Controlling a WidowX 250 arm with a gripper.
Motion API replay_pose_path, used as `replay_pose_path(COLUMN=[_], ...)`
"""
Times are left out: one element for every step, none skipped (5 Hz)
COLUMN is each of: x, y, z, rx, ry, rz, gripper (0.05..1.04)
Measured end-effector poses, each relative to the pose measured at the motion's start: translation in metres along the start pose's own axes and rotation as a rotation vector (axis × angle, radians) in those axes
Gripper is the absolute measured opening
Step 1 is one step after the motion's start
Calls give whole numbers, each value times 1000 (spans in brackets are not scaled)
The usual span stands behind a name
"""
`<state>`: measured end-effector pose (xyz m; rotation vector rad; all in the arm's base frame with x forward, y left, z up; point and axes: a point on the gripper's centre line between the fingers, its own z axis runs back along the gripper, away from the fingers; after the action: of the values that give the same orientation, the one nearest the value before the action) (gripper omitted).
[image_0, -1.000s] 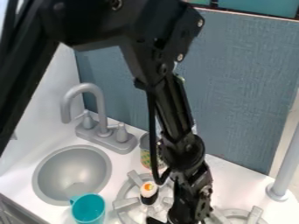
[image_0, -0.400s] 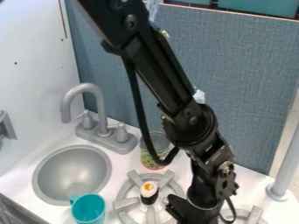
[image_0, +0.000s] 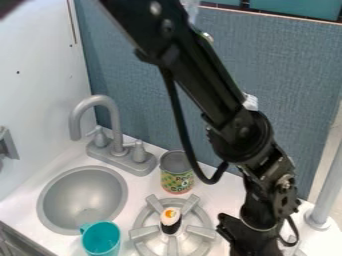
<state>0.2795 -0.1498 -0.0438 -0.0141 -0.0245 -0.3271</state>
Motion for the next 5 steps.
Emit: replay_pose_path(x=[12,22,31,36,40], y=[-3,-9,-12,-14,-14], z=[-11,-21,-33,-40,-43], rx=[-5,-21,-32,-34,-31], ry=[29,49,64,74,83], rz=[-9,-16,-18,-11,3], gripper=[146,146,146,146,175])
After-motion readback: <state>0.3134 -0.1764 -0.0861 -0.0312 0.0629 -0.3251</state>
